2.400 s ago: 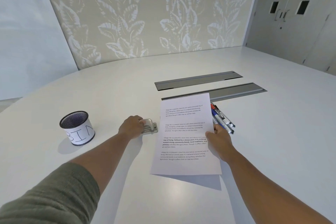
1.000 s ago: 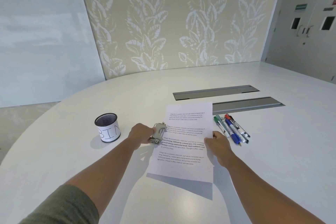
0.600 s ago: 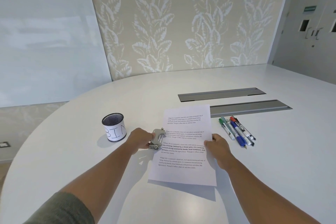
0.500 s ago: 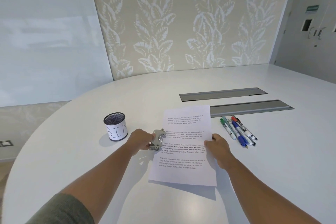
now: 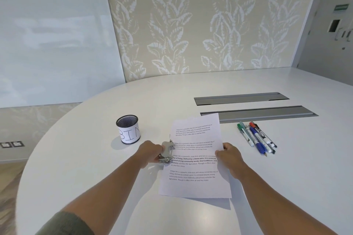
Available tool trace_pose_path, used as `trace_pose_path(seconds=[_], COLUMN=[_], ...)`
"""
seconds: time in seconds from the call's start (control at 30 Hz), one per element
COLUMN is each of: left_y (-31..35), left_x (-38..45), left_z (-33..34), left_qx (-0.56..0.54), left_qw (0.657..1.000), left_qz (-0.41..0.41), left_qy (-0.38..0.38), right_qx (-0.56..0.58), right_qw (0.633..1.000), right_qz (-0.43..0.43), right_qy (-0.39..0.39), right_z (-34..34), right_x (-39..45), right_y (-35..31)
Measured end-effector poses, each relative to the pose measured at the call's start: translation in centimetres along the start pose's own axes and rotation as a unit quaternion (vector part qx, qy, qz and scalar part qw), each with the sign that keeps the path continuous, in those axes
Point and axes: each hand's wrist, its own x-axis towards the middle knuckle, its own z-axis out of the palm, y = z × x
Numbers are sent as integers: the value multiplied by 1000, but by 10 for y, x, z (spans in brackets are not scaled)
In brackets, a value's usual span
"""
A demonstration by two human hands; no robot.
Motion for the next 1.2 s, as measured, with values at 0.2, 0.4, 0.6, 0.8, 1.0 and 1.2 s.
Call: trace_pose_path(seconds=[0.2, 0.4, 0.6, 0.8, 1.0, 1.2], left_y=[-8, -9, -5, 0, -2, -2], left_x=[-10, -21, -28, -30, -28, -26], left_z=[1, 4, 1, -3, -1, -2], left_qx=[18, 24, 88, 118, 119, 142], left_qw=[1000, 999, 994, 989, 989, 986], left_qz=[-14, -29, -40, -54, -56, -56], left_qy=[-1, -24, -56, -71, -64, -62], right_qx=[-23, -51, -93, -144, -189, -281], right_qw=[1000, 999, 996, 986, 977, 949], right_qz=[3, 2, 12, 21, 20, -37], right_qy=[-18, -17, 1, 80, 98, 140], right_z=[2, 6, 7, -1, 0, 15], right_x=[-2, 1, 5, 8, 3, -4], right_y=[2, 9, 11, 9, 8, 10])
